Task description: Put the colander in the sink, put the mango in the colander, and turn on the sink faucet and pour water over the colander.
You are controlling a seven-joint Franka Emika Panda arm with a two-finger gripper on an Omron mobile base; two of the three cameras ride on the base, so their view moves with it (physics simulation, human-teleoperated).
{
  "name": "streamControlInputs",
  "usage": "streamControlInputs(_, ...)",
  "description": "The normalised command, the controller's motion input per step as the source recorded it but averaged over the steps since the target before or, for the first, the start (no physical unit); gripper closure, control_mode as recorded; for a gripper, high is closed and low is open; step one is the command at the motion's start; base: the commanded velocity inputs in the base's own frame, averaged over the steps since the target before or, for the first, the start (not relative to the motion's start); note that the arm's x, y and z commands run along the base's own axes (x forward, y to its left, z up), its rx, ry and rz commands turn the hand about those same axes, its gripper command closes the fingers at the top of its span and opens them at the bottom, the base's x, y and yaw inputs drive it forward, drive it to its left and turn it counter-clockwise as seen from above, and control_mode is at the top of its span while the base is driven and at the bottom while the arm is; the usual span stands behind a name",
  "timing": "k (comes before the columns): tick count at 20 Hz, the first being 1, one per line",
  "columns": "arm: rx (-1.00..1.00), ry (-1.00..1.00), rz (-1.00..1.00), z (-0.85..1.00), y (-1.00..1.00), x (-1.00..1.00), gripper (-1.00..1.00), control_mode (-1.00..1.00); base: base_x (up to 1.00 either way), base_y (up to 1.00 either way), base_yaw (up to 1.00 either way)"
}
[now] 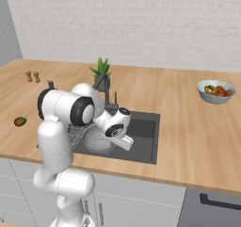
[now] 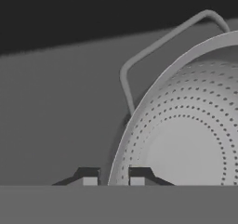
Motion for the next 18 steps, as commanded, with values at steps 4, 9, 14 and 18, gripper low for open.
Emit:
streamControlInputs(4,-0.03,0.0,0.1,-0.22,0.0,0.0,1.0,-1.0,0.0,0.0,0.0)
streamControlInputs(9,-0.02,0.0,0.08,-0.11,0.0,-0.06,1.0,-1.0,0.0,0.0,0.0)
streamControlInputs(14,0.0,0.0,0.08,0.0,0.0,-0.53,1.0,-1.0,0.0,0.0,0.0)
streamControlInputs(18,0.0,0.0,0.08,0.0,0.0,-0.62,1.0,-1.0,0.0,0.0,0.0)
